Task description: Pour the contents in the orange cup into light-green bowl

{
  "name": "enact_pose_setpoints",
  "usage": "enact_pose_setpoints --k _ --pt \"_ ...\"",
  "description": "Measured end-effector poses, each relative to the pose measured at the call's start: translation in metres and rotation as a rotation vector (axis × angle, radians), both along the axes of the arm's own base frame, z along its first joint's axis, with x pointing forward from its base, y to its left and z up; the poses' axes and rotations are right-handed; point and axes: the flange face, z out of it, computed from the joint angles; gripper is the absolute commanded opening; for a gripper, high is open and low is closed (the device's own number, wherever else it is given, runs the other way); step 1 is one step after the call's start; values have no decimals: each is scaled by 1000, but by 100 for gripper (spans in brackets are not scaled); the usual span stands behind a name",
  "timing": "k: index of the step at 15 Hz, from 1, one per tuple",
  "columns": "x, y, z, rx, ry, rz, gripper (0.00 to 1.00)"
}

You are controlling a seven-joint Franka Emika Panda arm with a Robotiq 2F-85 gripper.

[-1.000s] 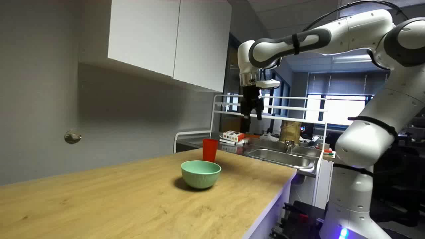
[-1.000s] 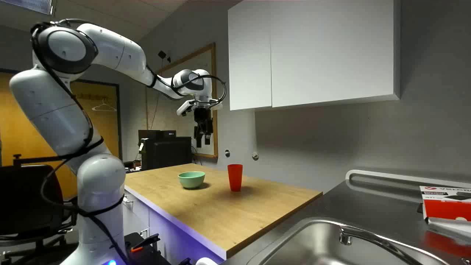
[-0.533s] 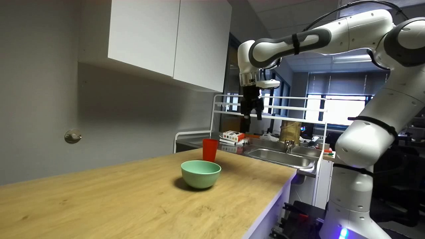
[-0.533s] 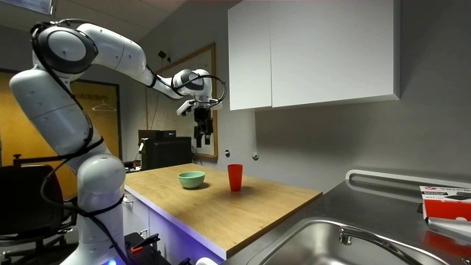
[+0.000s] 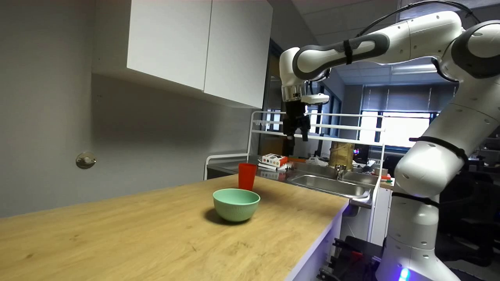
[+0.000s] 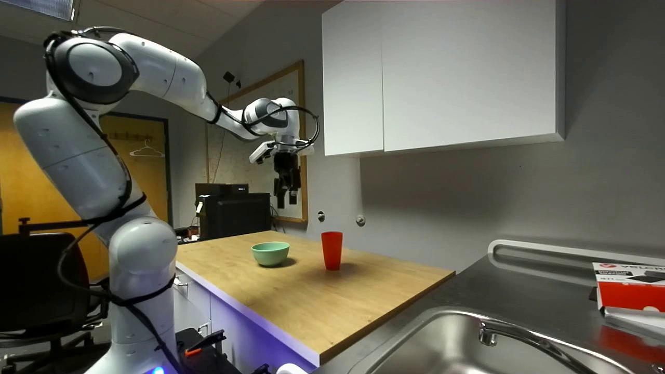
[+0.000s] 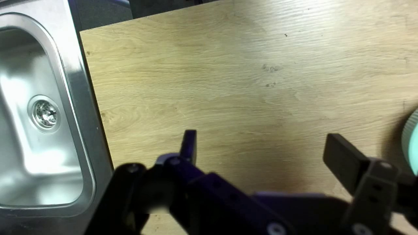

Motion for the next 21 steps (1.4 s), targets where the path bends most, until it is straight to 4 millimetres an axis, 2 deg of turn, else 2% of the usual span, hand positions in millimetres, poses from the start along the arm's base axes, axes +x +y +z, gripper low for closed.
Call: enact_pose_setpoints --k 5,9,14,21 --pt "6 -2 -5 2 12 -14 100" --pt "22 -9 0 12 -7 -38 100" --pt "59 -24 6 38 -55 -60 100" --pt "122 -38 -5 98 -45 -98 100"
